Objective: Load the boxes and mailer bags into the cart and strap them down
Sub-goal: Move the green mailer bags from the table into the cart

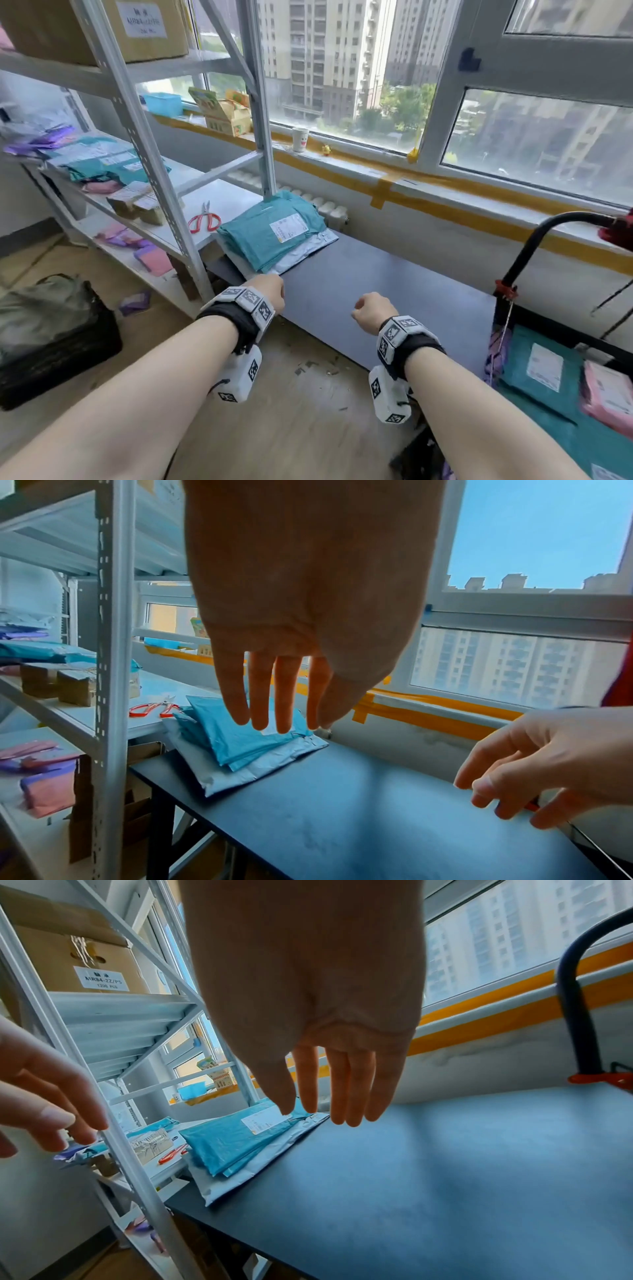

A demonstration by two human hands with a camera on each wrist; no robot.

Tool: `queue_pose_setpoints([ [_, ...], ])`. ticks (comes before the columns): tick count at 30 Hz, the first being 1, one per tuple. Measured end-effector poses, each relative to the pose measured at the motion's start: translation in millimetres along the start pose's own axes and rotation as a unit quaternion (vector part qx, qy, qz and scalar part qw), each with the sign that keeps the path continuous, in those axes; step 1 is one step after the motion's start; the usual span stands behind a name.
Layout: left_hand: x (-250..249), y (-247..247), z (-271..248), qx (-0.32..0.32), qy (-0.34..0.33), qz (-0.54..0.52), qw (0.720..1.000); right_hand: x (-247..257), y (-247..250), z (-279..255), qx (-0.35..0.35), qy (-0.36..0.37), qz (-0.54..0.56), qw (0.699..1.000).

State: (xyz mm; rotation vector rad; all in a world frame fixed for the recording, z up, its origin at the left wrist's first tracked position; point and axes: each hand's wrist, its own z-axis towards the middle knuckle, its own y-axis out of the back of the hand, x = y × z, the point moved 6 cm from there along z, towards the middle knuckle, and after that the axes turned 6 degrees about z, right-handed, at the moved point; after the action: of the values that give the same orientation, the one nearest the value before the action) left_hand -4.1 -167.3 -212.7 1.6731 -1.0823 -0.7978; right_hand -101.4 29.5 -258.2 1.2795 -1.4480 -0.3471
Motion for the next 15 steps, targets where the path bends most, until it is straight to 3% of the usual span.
queue_pose_setpoints([
  [7,92,37,73,-0.02,-0.003,-0.032,0.999,88,-35,64,-0.006,-0.021,0.051,0.998],
  [15,147,44,176,-0.041,0.012,-0.095,0.995,125,-73,172,-0.001,-0.037,0.196,0.98],
])
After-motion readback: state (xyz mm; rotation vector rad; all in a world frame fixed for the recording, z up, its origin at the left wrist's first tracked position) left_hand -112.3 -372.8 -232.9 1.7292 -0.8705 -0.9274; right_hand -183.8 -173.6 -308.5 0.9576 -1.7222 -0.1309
